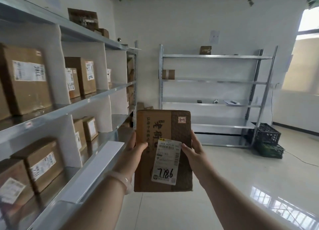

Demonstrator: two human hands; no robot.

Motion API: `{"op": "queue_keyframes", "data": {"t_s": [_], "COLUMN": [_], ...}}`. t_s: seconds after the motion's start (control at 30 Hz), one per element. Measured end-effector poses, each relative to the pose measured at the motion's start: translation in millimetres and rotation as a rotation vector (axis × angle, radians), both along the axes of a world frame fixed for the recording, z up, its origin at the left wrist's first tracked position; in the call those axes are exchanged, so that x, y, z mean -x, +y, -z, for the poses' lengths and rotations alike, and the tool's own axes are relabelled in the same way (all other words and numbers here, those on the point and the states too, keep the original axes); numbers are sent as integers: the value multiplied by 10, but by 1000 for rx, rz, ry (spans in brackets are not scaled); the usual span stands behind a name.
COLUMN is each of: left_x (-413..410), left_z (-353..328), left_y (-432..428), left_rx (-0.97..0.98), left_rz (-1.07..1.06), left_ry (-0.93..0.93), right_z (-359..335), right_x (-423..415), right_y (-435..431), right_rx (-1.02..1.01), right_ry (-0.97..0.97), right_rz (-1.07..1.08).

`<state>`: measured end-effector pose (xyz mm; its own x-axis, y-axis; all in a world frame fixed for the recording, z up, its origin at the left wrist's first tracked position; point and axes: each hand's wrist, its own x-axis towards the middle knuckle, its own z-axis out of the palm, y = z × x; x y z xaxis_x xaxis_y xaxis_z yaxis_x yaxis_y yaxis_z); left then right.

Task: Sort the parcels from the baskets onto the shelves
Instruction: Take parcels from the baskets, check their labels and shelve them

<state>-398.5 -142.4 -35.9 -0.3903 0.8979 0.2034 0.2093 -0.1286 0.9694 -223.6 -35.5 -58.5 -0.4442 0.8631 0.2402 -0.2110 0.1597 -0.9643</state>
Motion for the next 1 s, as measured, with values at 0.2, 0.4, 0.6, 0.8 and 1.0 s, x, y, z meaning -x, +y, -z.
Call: {"op": "queue_keyframes", "data": {"t_s": [0.2, 0.4, 0.6, 0.8, 1.0], "left_x": [568, 1274, 1742, 2196, 2617], "left_z": [74, 27, 96, 277, 369], "left_y": [1032, 2120, 2997, 3858, 4843], "left_rx": [12, 54, 111, 118, 111], "left_rz": [-14, 8, 4, -68, -246], "left_ry": [-7, 23, -12, -9, -10], "right_z": [113, 72, 124, 329, 330], "right_x": [550, 1164, 1659, 2238, 2847], "right_y": [1038, 2095, 2954, 3889, 5097], "right_rx": [22, 20, 32, 49, 61], "right_ry": [5, -13, -42, -63, -148], "right_rz": [1, 22, 57, -2, -120]}}
